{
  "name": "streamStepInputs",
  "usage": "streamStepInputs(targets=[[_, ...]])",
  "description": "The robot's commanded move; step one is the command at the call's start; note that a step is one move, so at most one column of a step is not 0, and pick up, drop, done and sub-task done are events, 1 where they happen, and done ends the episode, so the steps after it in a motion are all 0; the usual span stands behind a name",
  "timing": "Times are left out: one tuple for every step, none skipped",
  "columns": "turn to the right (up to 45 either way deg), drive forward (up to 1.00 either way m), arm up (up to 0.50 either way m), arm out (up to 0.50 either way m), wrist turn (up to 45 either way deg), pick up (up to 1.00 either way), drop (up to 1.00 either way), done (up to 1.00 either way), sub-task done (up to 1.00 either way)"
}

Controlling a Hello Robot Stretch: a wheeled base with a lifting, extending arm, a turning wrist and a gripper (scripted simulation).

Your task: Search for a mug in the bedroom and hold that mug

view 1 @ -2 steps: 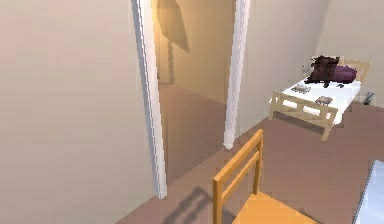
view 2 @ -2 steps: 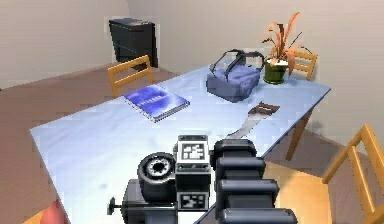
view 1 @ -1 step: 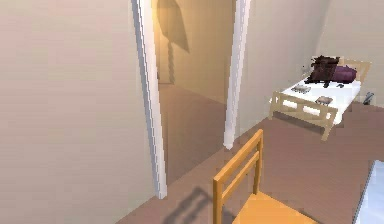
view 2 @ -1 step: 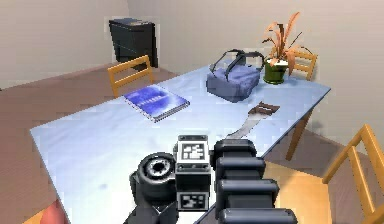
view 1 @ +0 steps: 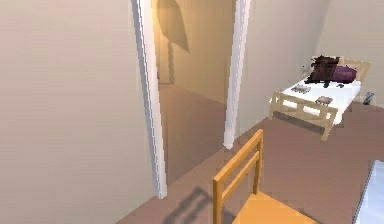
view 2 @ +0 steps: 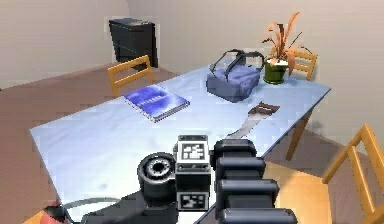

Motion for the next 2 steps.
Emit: streamStepInputs(targets=[[0.0,0.00,0.00,0.00,45.0,0.00,0.00,0.00,0.00],[0.0,0.00,0.00,0.00,15.0,0.00,0.00,0.00,0.00]])
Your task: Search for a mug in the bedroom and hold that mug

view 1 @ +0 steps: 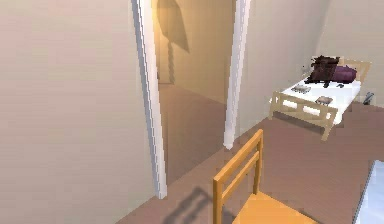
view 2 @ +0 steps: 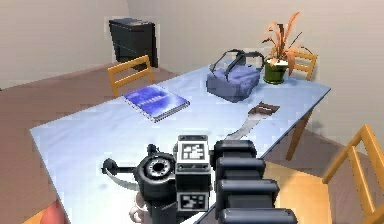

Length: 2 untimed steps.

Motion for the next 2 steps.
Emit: streamStepInputs(targets=[[0.0,0.00,-0.30,0.00,0.0,0.00,0.00,0.00,0.00],[0.0,0.00,0.00,0.00,0.0,1.00,0.00,0.00,0.00]])
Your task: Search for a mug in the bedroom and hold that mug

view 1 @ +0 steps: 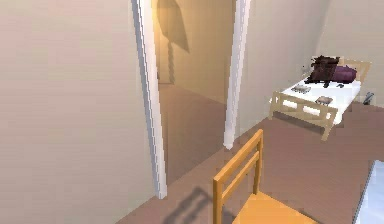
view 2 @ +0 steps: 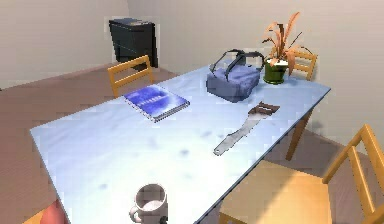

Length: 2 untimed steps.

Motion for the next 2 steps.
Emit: streamStepInputs(targets=[[0.0,0.00,0.10,0.00,0.0,0.00,0.00,0.00,0.00],[0.0,0.00,0.00,0.00,0.0,0.00,0.00,1.00,0.00]])
